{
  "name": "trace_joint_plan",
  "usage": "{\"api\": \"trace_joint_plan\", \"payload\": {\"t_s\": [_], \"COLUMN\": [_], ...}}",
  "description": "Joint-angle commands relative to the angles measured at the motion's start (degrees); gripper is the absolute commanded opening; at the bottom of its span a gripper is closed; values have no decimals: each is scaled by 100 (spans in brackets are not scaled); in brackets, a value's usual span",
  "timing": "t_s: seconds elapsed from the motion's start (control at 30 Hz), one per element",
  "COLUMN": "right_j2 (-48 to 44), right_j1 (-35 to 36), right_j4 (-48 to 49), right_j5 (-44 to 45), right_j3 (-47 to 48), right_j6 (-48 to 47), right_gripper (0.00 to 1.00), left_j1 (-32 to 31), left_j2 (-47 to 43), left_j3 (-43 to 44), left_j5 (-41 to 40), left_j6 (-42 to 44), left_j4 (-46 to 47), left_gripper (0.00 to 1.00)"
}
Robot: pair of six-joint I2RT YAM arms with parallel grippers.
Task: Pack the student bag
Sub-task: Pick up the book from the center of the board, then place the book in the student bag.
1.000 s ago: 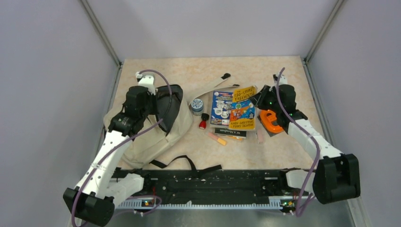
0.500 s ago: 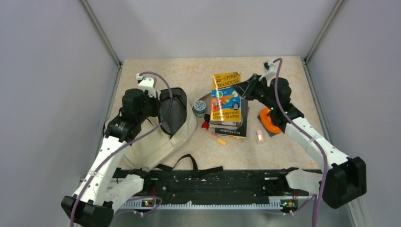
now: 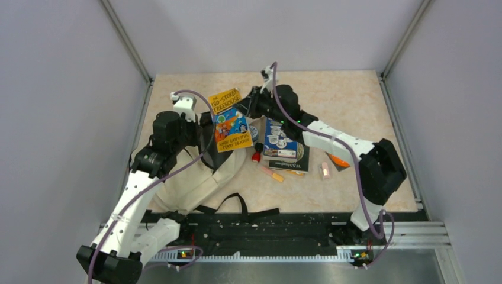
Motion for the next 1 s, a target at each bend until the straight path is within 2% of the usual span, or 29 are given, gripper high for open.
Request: {"api": "trace_joint_plan", "payload": {"t_s": [0.0,0.13,0.37,0.57,0.97], "right_j2": [583,1198,1429,1601,2415], "right_j1": [321,571,955,1037,1051], "right_j4": [290,-113,-213,-87,15], "right_j5": [676,947,849,363,-685], "right_j3": [966,1319,1177,1155,1977], "right_j6": [-384,-625,-537,-134,557], "right_gripper": [0,0,0,0,0], "left_j1": [-5,-3,-6,-6,-3], "left_j2": [-202,-317,-430,-366,-395], "left_j3": [-15,-82,-159,-146,-160], "left_j5": [157,-15,-199,-133,40], "left_j6": [-43,-67,-75,-80,-59], "left_j4": [569,669,789,783,816], "left_gripper": [0,0,0,0,0]}}
